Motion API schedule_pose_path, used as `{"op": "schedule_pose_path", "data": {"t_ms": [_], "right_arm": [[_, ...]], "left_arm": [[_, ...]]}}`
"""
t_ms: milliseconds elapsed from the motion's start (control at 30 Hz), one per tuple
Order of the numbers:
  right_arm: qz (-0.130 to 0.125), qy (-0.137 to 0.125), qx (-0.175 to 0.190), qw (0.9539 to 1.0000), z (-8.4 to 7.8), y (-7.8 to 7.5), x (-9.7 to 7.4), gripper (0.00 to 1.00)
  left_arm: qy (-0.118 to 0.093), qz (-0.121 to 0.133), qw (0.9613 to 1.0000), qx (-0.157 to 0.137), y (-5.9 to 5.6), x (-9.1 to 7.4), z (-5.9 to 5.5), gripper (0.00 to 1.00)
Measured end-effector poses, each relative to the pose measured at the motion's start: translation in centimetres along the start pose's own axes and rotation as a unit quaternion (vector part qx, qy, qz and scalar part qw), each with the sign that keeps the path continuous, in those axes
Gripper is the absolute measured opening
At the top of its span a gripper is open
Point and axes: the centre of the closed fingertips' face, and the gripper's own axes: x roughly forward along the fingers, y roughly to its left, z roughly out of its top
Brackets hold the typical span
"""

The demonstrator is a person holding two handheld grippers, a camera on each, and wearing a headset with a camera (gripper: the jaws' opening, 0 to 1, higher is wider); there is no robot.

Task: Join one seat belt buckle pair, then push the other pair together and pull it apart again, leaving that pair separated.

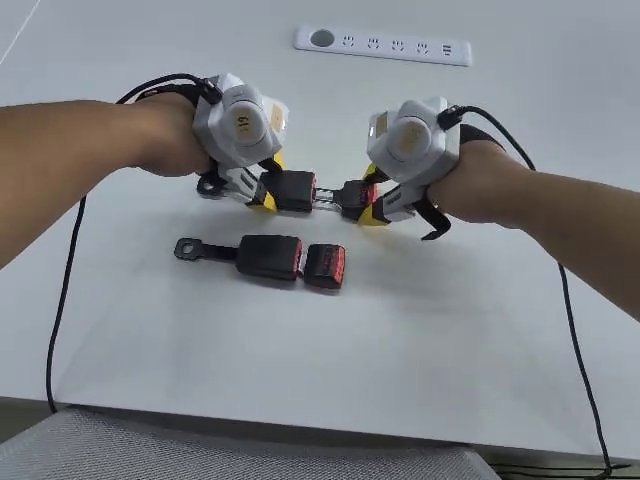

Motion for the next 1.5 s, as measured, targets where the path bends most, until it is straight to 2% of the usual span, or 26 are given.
{"op": "schedule_pose_path", "data": {"t_ms": [133, 300, 633, 867, 1500], "right_arm": [[-0.008, -0.004, 0.000, 1.0000, 0.0, 0.0, -0.1, 0.33], [-0.012, 0.001, -0.017, 0.9998, 0.3, 0.0, -0.1, 0.32], [-0.011, -0.010, -0.013, 0.9998, 0.2, -0.3, 0.2, 0.33], [-0.014, -0.024, -0.012, 0.9995, 1.0, -0.5, 0.7, 0.32], [-0.006, -0.044, 0.000, 0.9990, 1.7, -0.1, 0.7, 0.30]], "left_arm": [[0.001, 0.001, 1.0000, 0.002, 0.1, 0.0, 0.0, 0.32], [0.002, 0.003, 1.0000, 0.001, 0.0, 0.0, 0.0, 0.32], [0.003, 0.006, 1.0000, -0.001, 0.3, 0.1, -0.2, 0.32], [0.004, 0.004, 1.0000, -0.001, 0.4, 0.1, -0.6, 0.32], [-0.003, 0.005, 1.0000, 0.003, 0.0, 0.1, 0.1, 0.31]]}}
